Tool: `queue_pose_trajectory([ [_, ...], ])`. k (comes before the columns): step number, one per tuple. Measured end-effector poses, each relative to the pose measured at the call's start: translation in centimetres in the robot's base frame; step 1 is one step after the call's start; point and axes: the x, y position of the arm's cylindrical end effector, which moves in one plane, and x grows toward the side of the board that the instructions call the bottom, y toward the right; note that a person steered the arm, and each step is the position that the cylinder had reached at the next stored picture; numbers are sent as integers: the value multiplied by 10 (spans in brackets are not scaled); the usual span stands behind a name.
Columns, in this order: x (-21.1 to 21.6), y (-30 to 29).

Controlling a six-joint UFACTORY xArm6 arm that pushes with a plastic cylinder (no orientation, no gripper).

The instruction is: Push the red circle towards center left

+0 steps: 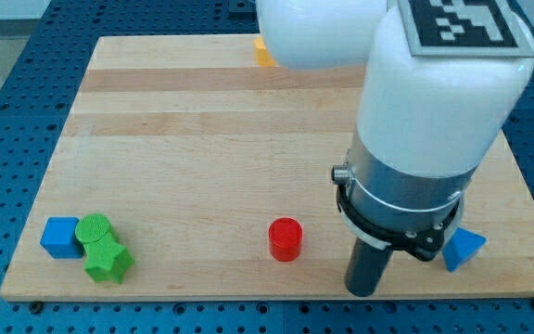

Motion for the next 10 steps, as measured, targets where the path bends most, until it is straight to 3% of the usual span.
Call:
queue_pose_trajectory([
  [4, -29, -66],
  [8, -161, -171],
  [10, -152, -156],
])
